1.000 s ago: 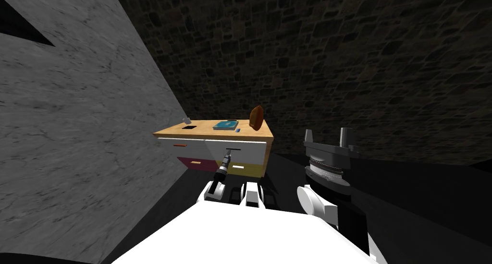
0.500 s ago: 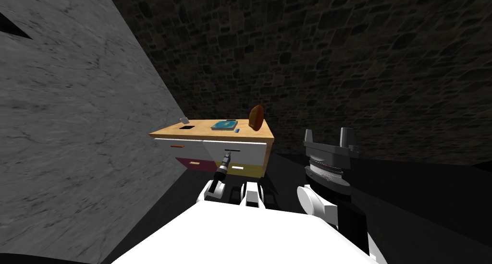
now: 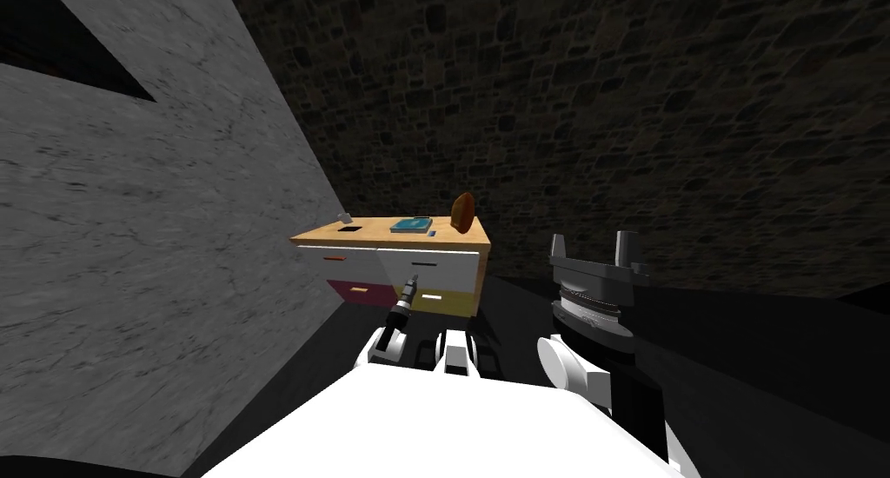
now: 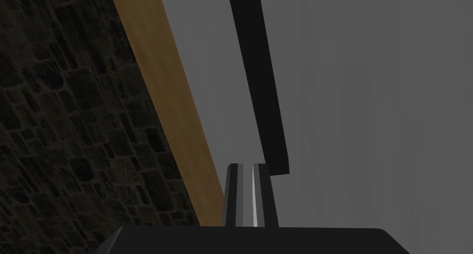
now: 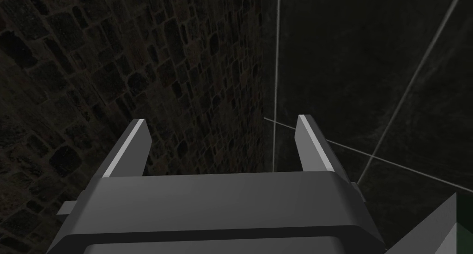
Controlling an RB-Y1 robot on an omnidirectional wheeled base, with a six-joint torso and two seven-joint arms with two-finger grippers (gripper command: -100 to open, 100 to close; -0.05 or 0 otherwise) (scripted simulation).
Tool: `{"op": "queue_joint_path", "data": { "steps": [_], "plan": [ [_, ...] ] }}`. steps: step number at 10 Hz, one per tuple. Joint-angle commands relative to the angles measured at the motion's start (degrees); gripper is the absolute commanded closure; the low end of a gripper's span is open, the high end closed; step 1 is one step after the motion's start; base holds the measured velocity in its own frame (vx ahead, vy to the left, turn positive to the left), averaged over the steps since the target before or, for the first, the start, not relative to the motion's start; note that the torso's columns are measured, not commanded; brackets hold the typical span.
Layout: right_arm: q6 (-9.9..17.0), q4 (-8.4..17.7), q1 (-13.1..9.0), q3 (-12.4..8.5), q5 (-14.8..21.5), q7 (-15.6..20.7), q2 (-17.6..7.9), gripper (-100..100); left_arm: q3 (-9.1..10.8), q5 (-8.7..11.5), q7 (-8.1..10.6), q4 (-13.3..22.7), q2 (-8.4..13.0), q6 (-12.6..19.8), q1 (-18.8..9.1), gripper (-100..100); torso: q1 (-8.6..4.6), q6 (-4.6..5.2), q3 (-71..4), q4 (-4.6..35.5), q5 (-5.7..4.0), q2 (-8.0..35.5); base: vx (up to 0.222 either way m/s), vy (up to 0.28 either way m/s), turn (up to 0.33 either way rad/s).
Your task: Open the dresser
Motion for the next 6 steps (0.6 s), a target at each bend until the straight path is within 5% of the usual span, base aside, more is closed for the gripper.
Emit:
{"op": "queue_joint_path", "data": {
  "steps": [1, 5, 6],
  "plan": [
    [-0.01, -0.01, 0.01, 0.0, 0.0, 0.0, 0.0, 0, 0.36, 0.14, -0.33, 1.79, -0.46, -0.96, -0.71, -100, 0.04, -0.01, -0.01, -0.01, 0.0, 0.02, 0.185, 0.012, -0.012],
    [0.0, 0.0, 0.0, 0.0, 0.0, 0.0, 0.0, 0, 0.51, 0.2, -0.35, 1.65, -0.53, -0.46, -1.19, -100, 0.01, 0.01, 0.68, 0.32, 0.0, 1.09, 0.104, -0.002, -0.011],
    [0.0, 0.0, -0.01, 0.0, 0.0, 0.0, 0.0, 0, 0.53, 0.21, -0.34, 1.57, -0.54, -0.23, -1.26, 100, 0.04, -0.01, 0.63, 0.28, 0.01, 1.05, 0.01, -0.001, 0.001]
  ]
}}
